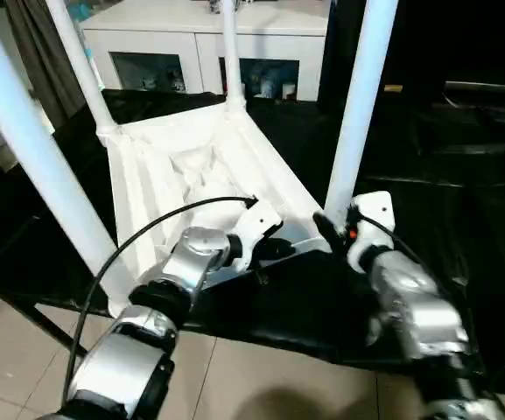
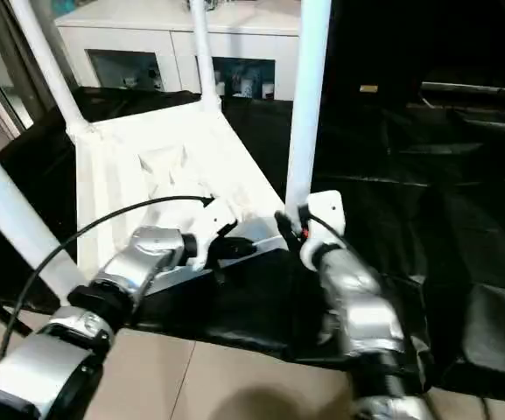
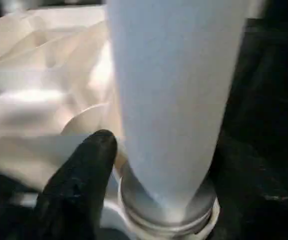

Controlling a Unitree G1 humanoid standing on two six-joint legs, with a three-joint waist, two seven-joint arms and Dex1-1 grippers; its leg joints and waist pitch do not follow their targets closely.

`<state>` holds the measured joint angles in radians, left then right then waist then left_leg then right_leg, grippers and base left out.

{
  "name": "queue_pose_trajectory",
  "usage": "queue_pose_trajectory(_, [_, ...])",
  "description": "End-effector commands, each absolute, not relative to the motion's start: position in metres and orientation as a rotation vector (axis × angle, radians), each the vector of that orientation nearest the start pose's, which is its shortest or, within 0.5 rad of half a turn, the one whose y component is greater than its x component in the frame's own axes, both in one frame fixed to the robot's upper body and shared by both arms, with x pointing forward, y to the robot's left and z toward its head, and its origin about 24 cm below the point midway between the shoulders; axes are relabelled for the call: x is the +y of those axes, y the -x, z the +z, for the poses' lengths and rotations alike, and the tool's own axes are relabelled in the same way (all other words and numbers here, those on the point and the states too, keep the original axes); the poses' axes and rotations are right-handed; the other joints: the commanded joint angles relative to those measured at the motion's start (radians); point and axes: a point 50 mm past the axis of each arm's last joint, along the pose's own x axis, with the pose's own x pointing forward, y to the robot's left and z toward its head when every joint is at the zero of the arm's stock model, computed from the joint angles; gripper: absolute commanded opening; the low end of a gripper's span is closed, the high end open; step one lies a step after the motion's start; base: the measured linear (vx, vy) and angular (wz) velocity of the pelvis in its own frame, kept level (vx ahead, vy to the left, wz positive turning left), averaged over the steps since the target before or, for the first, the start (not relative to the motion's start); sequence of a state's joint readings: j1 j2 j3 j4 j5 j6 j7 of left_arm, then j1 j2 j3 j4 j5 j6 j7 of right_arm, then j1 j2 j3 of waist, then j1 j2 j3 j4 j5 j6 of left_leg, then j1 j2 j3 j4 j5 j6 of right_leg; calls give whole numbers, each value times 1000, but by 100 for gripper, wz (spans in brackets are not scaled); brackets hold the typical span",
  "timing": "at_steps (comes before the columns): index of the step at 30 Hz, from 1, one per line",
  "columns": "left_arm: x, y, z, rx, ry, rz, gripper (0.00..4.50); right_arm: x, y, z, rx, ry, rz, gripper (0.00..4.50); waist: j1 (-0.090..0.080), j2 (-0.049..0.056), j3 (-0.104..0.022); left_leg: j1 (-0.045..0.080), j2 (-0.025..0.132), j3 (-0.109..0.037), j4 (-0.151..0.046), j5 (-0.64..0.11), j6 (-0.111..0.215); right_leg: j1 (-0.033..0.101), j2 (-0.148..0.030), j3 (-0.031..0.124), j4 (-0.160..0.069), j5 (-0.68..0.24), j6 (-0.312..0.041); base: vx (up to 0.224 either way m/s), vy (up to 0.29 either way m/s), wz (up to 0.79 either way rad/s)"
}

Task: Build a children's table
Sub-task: Rotate leg to tighten

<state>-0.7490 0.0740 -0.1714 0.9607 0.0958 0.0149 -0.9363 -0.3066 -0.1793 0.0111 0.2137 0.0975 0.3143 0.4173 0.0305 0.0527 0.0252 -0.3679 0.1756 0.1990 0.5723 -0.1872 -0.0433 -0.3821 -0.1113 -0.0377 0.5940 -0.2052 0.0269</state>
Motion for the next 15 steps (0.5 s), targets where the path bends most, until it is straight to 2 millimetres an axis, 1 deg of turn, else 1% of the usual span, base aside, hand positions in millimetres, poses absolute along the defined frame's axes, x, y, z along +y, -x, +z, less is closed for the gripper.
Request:
queue_pose_trajectory(1, [73,-328,33,363,-158,-1265,0,-122,-285,42,309,34,769,300,7,-32,-39,0,44,-22,-67,-204,89,37,-36,26,-82,-204,-202,0,0,0])
queue_pose_trajectory(2, [78,-327,33,365,-153,-1287,0,-126,-283,43,312,40,791,300,6,-32,-40,-1,45,-20,-63,-193,100,35,-35,28,-79,-180,-209,0,0,0])
queue_pose_trajectory(4, [86,-323,34,362,-129,-1349,0,-135,-281,46,319,43,820,300,5,-32,-41,-4,45,-21,-63,-181,108,37,-36,26,-76,-168,-221,0,0,0])
queue_pose_trajectory(5, [92,-320,34,377,-119,-1375,0,-140,-280,46,321,58,831,300,6,-31,-43,0,47,-20,-62,-172,111,35,-37,27,-73,-155,-235,0,0,0])
queue_pose_trajectory(7, [101,-316,34,408,-118,-1419,0,-147,-277,48,325,68,851,300,5,-29,-43,2,49,-17,-60,-166,112,32,-35,27,-71,-137,-250,0,0,0])
queue_pose_trajectory(8, [105,-314,33,423,-117,-1431,0,-149,-275,49,328,66,868,300,8,-28,-45,2,49,-17,-59,-149,117,33,-33,26,-66,-101,-264,0,0,0])
queue_pose_trajectory(9, [107,-314,33,432,-113,-1436,0,-151,-274,50,331,63,882,300,8,-28,-45,1,49,-16,-59,-140,121,33,-32,25,-63,-82,-270,0,0,0])
queue_pose_trajectory(10, [108,-313,33,433,-112,-1437,0,-151,-273,50,332,63,886,300,9,-27,-44,3,51,-16,-59,-142,121,32,-32,25,-63,-80,-274,0,0,0])
queue_pose_trajectory(11, [113,-312,33,443,-108,-1437,0,-152,-270,51,341,62,923,300,10,-27,-44,4,51,-15,-58,-148,121,34,-33,25,-62,-79,-278,0,0,0])
queue_pose_trajectory(12, [116,-312,33,446,-107,-1438,0,-153,-268,51,348,61,939,300,11,-26,-44,4,52,-15,-59,-149,121,33,-33,25,-62,-80,-279,0,0,0])
queue_pose_trajectory(13, [118,-311,33,447,-107,-1439,0,-153,-266,51,355,62,955,300,10,-27,-43,3,51,-14,-58,-154,120,33,-33,25,-62,-80,-280,0,0,0])
queue_pose_trajectory(14, [118,-311,33,447,-108,-1439,0,-153,-266,51,357,62,959,286,11,-28,-43,3,51,-14,-59,-156,117,33,-34,26,-63,-89,-278,0,0,0])
queue_pose_trajectory(15, [120,-311,34,447,-107,-1438,0,-153,-265,50,363,61,970,276,11,-31,-43,3,50,-14,-58,-159,114,32,-34,26,-64,-96,-276,0,0,0])
